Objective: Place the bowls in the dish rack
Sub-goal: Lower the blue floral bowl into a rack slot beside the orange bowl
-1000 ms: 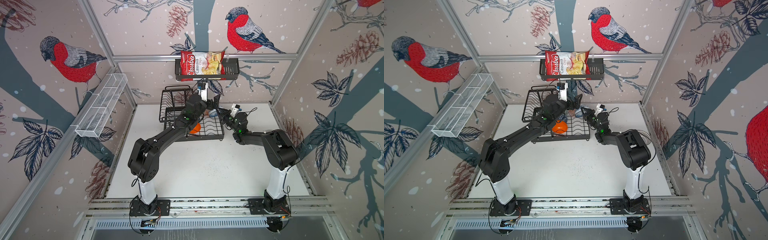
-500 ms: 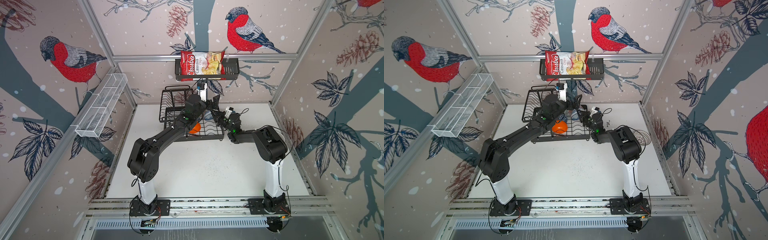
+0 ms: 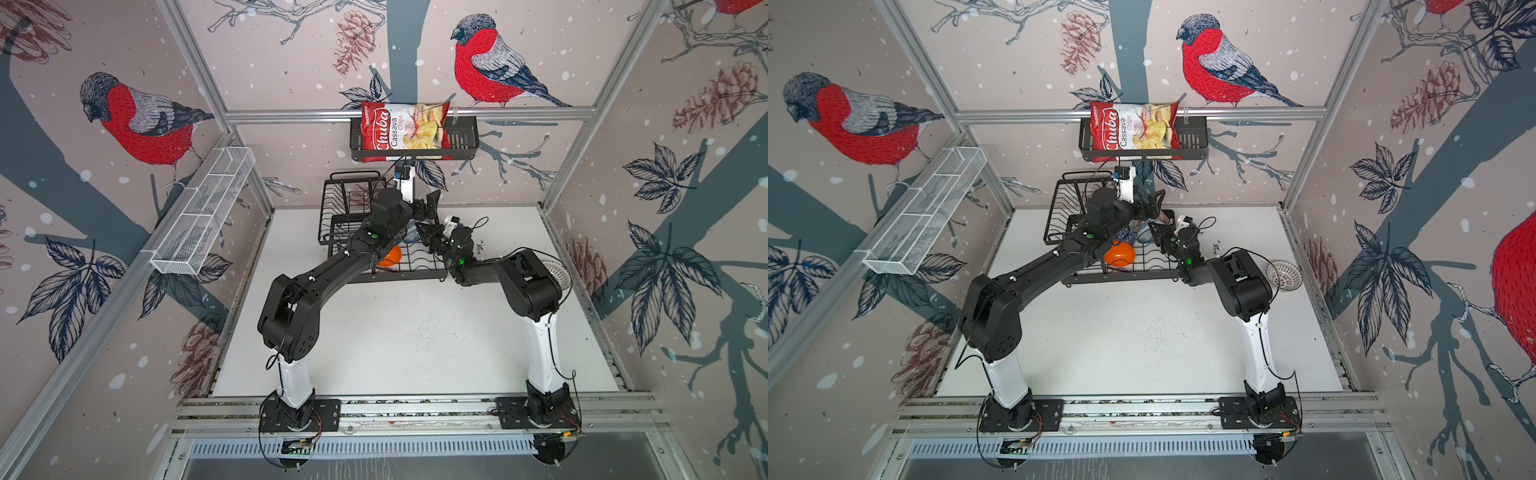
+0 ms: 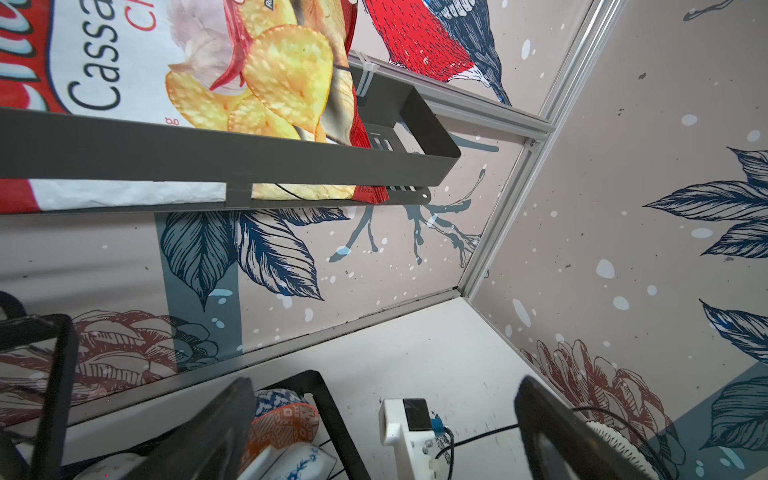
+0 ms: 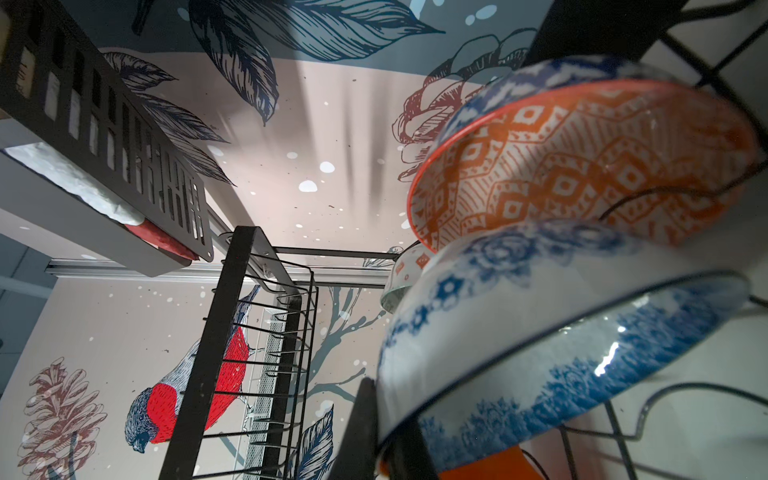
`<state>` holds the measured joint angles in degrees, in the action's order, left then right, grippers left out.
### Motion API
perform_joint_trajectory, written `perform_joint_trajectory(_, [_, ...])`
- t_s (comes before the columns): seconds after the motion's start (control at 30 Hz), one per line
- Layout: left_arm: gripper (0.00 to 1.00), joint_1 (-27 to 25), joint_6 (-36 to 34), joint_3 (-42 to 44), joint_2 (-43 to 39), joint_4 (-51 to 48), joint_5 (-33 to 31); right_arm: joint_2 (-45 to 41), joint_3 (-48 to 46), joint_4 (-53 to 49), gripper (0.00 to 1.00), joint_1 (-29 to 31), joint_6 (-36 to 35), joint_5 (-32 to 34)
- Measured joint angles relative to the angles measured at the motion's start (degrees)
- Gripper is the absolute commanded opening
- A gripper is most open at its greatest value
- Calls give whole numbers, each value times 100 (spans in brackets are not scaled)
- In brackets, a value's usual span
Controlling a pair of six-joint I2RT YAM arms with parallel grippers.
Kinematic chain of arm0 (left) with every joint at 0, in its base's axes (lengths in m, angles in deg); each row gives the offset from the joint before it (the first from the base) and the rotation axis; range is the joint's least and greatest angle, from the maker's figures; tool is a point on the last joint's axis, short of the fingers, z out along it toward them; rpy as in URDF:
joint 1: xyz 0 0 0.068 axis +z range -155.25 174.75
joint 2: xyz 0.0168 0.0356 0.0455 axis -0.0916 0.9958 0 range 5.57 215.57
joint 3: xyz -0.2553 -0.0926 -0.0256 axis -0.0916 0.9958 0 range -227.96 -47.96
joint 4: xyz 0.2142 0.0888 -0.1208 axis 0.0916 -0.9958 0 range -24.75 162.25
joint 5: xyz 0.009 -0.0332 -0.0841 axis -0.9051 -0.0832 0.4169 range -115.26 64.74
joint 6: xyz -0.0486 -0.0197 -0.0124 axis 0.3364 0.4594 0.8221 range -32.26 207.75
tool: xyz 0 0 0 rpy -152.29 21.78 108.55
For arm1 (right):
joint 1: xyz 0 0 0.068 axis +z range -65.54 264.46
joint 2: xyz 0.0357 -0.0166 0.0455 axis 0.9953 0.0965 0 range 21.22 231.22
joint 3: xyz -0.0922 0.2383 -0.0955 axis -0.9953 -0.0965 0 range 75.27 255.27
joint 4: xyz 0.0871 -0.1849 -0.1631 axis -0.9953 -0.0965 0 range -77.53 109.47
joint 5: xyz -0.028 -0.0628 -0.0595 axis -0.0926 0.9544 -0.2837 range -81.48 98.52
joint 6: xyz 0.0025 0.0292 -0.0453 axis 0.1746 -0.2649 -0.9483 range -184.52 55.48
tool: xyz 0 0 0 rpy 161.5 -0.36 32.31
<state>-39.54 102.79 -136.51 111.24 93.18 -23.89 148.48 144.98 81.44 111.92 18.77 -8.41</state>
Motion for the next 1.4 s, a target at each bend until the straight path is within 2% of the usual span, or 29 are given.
perform_joint_trajectory(0.53, [98, 17, 2, -9, 2, -42, 4, -131, -315, 22, 0, 17, 214, 175])
perform_joint_trajectory(1.07, [97, 33, 2, -9, 7, -55, 7, -129, -444, 136, 14, 70, 557, 334])
perform_joint_trajectory(1.4, [97, 33, 13, -9, 11, -55, 9, -98, -448, 181, 14, 85, 706, 291])
